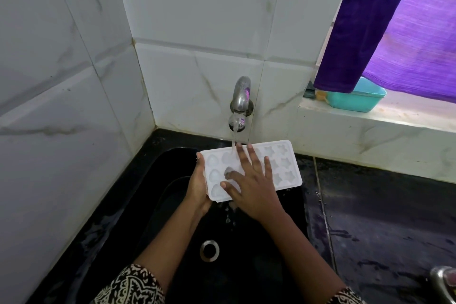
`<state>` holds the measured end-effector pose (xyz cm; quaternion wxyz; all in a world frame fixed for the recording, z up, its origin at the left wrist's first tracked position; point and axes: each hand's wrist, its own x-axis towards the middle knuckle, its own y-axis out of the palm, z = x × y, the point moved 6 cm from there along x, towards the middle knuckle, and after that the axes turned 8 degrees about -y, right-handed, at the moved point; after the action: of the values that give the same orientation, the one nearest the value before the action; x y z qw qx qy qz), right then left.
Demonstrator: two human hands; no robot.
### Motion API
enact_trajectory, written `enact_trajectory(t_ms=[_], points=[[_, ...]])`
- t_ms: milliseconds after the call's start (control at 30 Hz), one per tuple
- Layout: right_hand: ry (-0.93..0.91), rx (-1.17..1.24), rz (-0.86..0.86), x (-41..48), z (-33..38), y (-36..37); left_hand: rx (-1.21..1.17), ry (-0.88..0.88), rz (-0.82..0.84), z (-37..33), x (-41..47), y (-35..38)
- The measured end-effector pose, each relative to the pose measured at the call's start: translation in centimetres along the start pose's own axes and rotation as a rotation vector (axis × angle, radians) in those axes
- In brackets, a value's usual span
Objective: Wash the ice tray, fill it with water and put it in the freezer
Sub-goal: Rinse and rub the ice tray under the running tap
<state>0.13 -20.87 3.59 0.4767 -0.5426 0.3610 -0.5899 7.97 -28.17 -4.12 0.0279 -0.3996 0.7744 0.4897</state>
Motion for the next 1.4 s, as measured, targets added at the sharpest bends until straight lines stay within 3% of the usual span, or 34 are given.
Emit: enact_trajectory(t_ms=[100,500,667,833,1300,1400], points=[[0.073,-0.028,-0.017,-0.2,0.0,0.1,-0.001,-0.011,-0.009,0.1,0.3,0.1],[0.046,0.026,-0.03,-0.3,0.9,1.3,-0.043,0.024,-0.026,-1.0,0.8,-0.2],[0.094,-0.044,-0.123,0.0,-0.4,-0.2,0.022,-0.01,-0.024,-0.5,0.7,0.0],[0.045,-0.011,-0.093,-0.8,0.5,1.1,0.018,0.03,-0.024,-1.3,0.9,0.3],[0.132,-0.05,-0.118,-0.4,-0.3,0.3,0.055,0.017,-0.011,-1.0,0.9,0.5],[0.117,-0.024,-0.048,-0.4,0.8,1.4,0.047,0.052,-0.011,-1.8,1.0,0.5]])
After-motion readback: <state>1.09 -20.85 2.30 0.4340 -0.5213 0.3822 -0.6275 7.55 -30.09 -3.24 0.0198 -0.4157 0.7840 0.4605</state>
